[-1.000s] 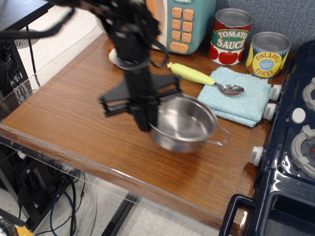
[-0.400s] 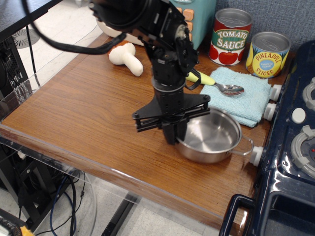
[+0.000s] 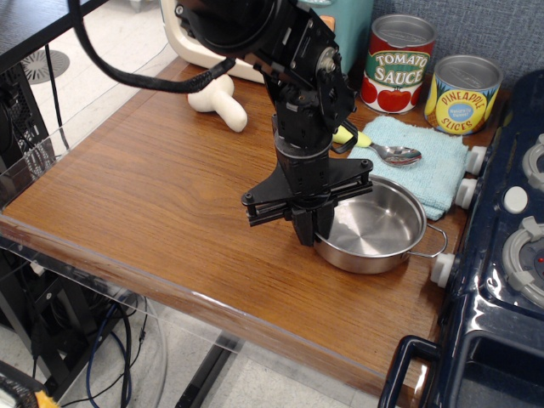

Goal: Move pot in front of the cloth.

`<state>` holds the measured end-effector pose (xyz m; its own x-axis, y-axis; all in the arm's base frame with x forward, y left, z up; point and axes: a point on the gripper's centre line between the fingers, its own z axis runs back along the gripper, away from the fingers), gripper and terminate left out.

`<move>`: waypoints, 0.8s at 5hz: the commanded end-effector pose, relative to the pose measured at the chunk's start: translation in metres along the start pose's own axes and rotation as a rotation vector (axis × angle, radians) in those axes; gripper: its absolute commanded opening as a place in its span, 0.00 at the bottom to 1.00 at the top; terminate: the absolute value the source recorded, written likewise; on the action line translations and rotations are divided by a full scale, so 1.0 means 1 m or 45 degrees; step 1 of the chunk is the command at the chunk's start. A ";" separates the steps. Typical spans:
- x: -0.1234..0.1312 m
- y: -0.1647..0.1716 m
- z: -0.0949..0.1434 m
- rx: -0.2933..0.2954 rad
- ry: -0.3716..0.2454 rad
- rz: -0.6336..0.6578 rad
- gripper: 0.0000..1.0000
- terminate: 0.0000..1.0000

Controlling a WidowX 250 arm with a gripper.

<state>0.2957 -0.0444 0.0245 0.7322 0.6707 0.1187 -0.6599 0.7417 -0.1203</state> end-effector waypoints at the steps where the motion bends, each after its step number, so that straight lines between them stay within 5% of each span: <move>1: 0.006 0.002 0.011 0.008 -0.027 -0.013 1.00 0.00; 4: 0.016 0.000 0.053 -0.090 -0.067 0.041 1.00 0.00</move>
<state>0.2901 -0.0407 0.0608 0.7040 0.6999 0.1207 -0.6837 0.7138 -0.1514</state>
